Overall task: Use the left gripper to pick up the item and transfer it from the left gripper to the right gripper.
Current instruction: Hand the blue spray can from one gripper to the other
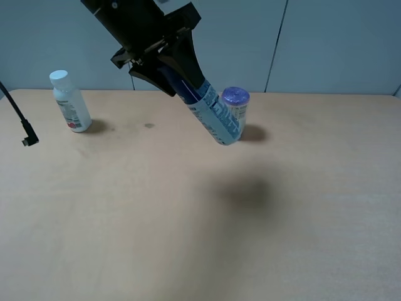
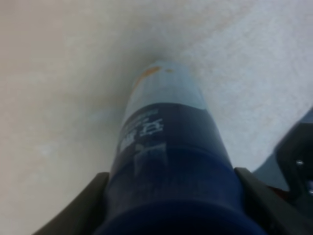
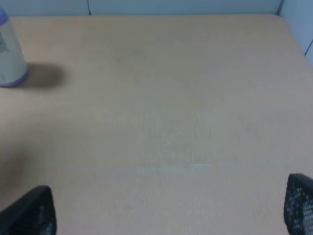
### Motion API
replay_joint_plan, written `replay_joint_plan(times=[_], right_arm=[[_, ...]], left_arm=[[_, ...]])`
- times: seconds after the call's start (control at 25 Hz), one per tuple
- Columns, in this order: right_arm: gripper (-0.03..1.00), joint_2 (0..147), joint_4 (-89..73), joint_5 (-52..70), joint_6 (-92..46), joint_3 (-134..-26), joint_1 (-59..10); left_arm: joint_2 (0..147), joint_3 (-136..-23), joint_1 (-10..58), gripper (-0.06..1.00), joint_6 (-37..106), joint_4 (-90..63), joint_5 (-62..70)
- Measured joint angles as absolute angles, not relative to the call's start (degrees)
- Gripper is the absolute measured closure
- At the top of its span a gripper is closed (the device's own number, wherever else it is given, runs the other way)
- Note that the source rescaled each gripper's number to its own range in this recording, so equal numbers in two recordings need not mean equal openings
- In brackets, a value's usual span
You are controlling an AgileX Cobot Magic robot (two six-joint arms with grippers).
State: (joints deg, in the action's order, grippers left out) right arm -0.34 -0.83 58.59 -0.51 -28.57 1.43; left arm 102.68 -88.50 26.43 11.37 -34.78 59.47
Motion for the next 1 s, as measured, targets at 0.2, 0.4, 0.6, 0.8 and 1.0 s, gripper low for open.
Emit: replay_joint_plan(times=[0.2, 0.4, 0.6, 0.8, 1.0], right_arm=[[-0.03, -0.3, -0.8, 58.6, -0.5, -28.6, 1.4], [-0.03, -0.3, -0.9, 58.6, -0.5, -28.6, 1.4], [-0.03, -0.3, -1.0, 58.6, -0.4, -28.6, 1.4], [-0.03, -0.3, -1.0, 58.6, -0.4, -28.6, 1.4], [-0.03, -0.3, -1.0, 58.6, -0.3, -28.6, 1.4]], left_arm=[[102.7, -81.7, 26.4, 0.93, 15.9, -42.3, 56.7], [102.7, -77.2, 26.4, 0.93, 19.8, -48.8, 54.6], [102.7, -74.7, 26.4, 0.93, 23.2, -53.6, 53.6], [102.7, -73.3, 26.4, 0.93, 25.3, -57.1, 53.4], [102.7, -71.8, 26.4, 0.93, 28.1, -61.3, 53.3]])
